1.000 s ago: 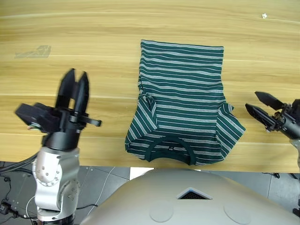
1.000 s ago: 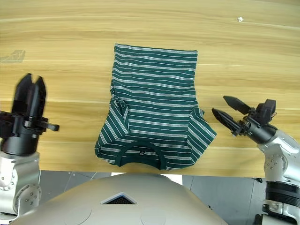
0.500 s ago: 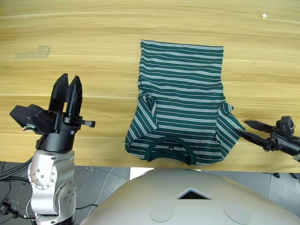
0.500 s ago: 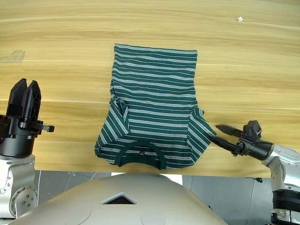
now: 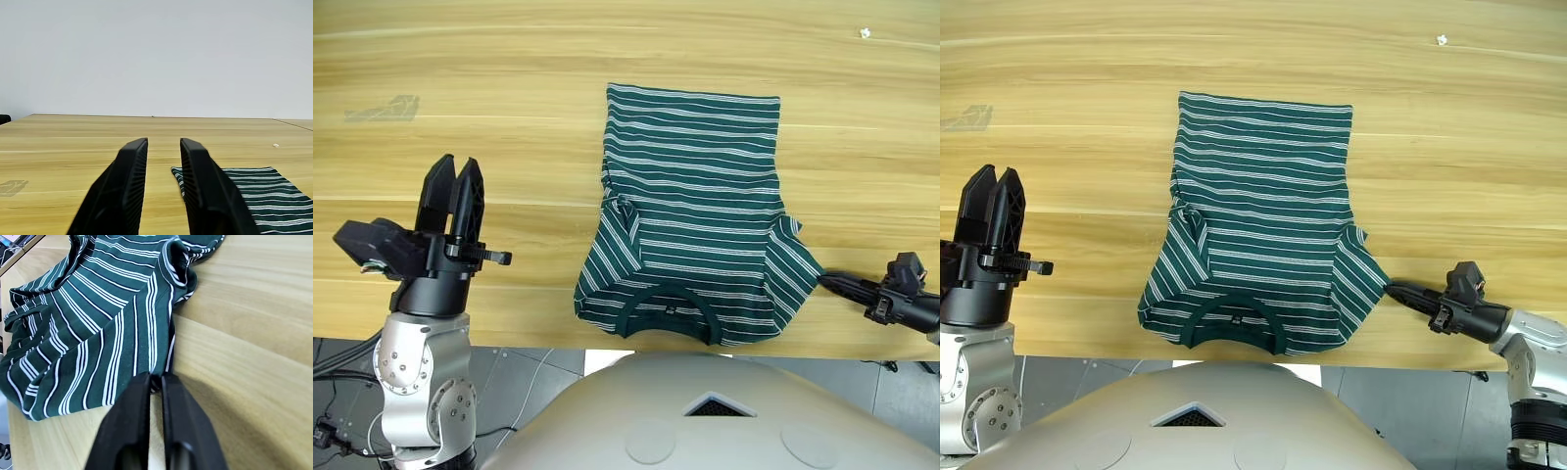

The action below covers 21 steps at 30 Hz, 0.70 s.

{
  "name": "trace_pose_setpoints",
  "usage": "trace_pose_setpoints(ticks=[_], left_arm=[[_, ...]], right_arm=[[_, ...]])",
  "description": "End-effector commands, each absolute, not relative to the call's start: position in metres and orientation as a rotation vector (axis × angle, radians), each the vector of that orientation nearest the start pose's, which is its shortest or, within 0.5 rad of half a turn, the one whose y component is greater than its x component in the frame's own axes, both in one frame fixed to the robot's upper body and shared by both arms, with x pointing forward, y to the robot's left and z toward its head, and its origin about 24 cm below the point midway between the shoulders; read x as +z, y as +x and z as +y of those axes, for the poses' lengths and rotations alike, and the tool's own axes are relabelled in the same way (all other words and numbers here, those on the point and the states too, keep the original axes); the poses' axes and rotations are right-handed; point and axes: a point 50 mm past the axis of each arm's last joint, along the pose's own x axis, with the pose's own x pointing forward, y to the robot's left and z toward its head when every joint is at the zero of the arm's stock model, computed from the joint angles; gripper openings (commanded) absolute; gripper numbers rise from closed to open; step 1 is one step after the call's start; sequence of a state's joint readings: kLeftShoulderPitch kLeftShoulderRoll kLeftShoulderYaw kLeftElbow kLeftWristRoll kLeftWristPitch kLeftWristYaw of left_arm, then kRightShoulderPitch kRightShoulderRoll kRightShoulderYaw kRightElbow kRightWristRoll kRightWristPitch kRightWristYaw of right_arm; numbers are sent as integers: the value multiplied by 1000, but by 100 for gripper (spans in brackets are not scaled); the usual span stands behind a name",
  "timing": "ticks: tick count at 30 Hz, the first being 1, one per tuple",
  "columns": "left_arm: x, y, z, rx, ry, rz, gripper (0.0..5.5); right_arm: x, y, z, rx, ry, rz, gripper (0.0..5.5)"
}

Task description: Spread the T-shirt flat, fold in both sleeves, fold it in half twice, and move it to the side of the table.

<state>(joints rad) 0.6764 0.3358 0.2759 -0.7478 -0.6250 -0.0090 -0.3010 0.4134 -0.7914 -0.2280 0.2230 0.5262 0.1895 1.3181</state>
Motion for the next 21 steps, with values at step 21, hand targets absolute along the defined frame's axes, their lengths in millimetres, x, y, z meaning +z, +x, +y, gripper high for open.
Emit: trace_pose_setpoints(ticks=[21], left_arm=[[112, 126, 213, -226, -72, -136, 126]], right_arm=[[44, 146, -264, 1153, 59, 473, 3]])
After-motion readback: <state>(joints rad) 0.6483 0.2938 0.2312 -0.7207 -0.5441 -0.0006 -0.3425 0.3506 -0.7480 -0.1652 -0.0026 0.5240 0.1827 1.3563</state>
